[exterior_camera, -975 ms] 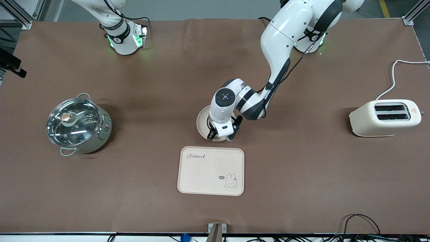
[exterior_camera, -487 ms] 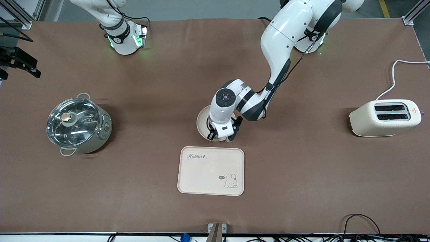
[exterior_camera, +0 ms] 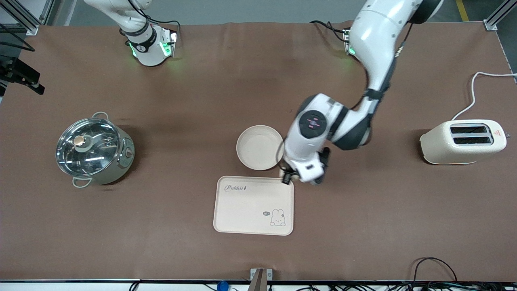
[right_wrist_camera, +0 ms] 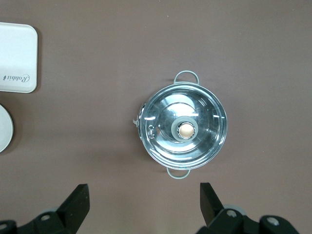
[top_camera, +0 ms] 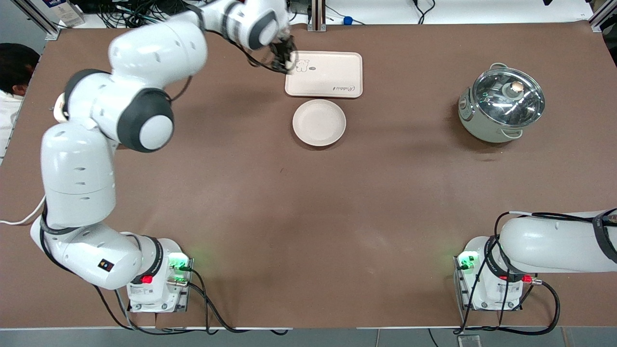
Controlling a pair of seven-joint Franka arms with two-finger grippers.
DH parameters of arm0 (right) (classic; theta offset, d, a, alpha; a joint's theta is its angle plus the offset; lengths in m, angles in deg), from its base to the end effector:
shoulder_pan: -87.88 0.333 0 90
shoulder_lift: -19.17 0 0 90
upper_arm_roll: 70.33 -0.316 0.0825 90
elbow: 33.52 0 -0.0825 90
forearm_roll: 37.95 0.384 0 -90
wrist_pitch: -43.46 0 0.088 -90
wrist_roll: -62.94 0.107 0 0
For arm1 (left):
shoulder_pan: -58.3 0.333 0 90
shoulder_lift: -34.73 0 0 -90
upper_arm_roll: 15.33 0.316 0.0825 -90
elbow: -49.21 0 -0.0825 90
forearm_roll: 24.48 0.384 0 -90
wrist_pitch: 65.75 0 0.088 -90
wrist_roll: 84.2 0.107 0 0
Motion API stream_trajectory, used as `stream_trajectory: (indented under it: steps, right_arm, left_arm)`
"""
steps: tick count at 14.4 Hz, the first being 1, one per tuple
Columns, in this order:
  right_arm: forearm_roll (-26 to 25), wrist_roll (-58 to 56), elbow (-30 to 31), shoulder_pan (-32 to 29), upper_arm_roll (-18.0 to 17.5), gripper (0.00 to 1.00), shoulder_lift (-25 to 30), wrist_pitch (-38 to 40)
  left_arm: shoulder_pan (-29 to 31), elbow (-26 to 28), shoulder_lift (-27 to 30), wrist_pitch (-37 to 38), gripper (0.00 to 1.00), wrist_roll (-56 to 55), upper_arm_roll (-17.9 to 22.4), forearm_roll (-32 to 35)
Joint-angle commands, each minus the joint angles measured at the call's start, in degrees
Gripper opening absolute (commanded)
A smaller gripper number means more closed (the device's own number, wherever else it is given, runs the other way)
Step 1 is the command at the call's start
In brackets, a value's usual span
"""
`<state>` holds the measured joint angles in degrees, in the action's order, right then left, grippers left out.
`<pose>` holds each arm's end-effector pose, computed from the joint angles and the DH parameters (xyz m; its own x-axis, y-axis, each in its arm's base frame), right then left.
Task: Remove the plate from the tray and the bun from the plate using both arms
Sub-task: 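Lift the bun with the left gripper and carry it toward the toaster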
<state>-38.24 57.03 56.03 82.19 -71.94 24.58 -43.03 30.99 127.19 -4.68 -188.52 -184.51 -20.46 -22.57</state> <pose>0.5169 -0.0366 0.6733 0.9987 0.0317 0.0400 0.0312 -0.9994 0.0119 0.6337 -0.3839 0.3245 0.3723 0.9271 -0.0440 0.9257 -0.3675 0.0899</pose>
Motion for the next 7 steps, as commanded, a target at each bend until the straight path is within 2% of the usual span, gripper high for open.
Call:
stream_trajectory:
  steps: [1, 4, 7]
  right_arm:
    - [-0.9, 0.9, -0.4, 0.0, -0.1, 1.0, -0.3, -0.5]
    - [-0.9, 0.9, -0.3, -0.6, 0.0, 1.0, -0.3, -0.1]
    - [-0.9, 0.8, -0.5, -1.4, -0.1, 1.0, -0.3, -0.4]
  left_arm:
    - [7.1, 5.7, 1.9, 1.8, 0.37, 9.7, -0.4, 0.8]
    - [13.2, 7.4, 0.3, 1.6, 0.37, 16.5, -0.6, 0.8]
    - [15.1, 7.9, -2.1, 0.4, 0.4, 18.8, -0.6, 0.8]
